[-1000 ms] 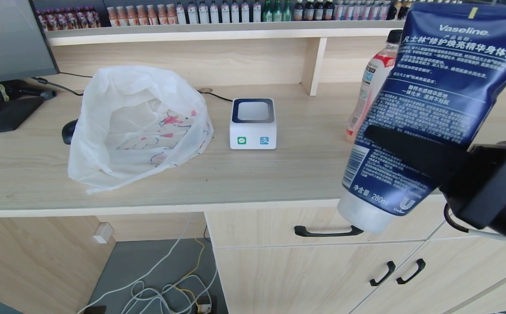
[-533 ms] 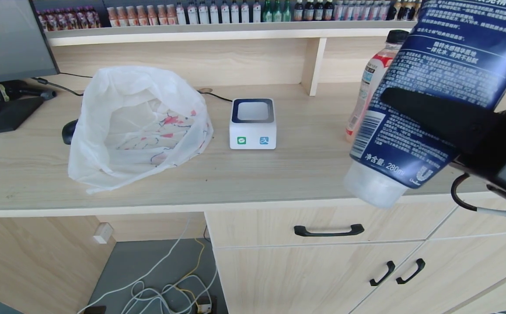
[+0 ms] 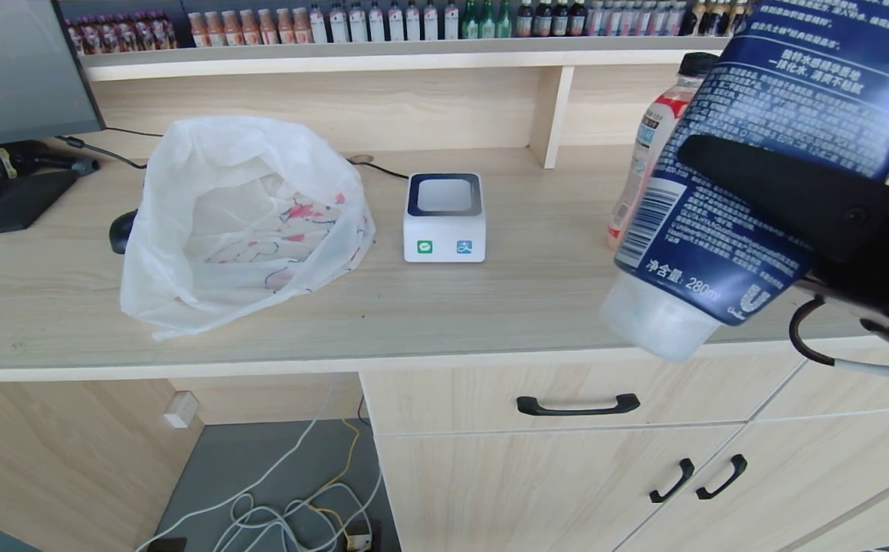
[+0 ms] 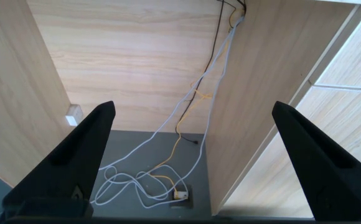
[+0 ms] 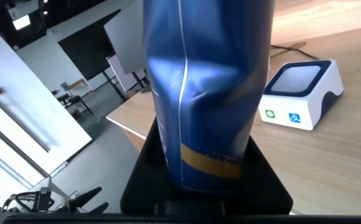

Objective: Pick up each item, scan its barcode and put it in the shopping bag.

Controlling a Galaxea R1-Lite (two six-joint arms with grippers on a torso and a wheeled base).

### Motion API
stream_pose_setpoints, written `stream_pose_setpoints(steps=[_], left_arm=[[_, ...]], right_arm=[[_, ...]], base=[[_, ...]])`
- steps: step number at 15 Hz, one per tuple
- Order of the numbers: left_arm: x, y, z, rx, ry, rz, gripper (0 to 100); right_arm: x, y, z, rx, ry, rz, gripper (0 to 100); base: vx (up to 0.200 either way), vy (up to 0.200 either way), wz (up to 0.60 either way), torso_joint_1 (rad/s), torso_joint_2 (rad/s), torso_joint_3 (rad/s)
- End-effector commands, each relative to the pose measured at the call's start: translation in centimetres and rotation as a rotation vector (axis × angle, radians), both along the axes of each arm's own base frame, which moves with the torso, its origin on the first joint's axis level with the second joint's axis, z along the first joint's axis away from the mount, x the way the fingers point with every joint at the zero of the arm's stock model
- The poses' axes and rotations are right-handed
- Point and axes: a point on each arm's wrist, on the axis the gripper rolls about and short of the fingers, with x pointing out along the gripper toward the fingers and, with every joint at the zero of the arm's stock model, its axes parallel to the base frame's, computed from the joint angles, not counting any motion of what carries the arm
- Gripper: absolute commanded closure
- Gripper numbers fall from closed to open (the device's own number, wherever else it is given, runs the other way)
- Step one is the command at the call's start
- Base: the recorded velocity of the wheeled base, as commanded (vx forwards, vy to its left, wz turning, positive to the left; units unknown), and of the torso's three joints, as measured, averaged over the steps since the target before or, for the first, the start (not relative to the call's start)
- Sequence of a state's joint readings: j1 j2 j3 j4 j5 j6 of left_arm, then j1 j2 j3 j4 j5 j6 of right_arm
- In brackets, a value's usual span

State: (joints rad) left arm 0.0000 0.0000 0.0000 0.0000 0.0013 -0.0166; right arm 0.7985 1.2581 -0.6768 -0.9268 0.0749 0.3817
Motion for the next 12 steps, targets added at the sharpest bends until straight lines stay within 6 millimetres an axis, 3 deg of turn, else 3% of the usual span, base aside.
stream_pose_setpoints(steps=[1, 7, 12], left_arm=[[0.0, 0.0, 0.0, 0.000, 0.002, 0.000, 0], [0.0, 0.0, 0.0, 0.000, 0.002, 0.000, 0], [0.0, 0.0, 0.0, 0.000, 0.002, 0.000, 0]], right_arm=[[0.0, 0.1, -0.7, -0.004, 0.008, 0.005, 100], [-1.7, 1.8, -1.1, 0.050, 0.041, 0.153, 100], [-0.9, 3.2, -1.8, 0.057, 0.047, 0.174, 100]], base=[[0.000, 0.000, 0.00, 0.000, 0.00, 0.000], [0.000, 0.000, 0.00, 0.000, 0.00, 0.000], [0.000, 0.000, 0.00, 0.000, 0.00, 0.000]])
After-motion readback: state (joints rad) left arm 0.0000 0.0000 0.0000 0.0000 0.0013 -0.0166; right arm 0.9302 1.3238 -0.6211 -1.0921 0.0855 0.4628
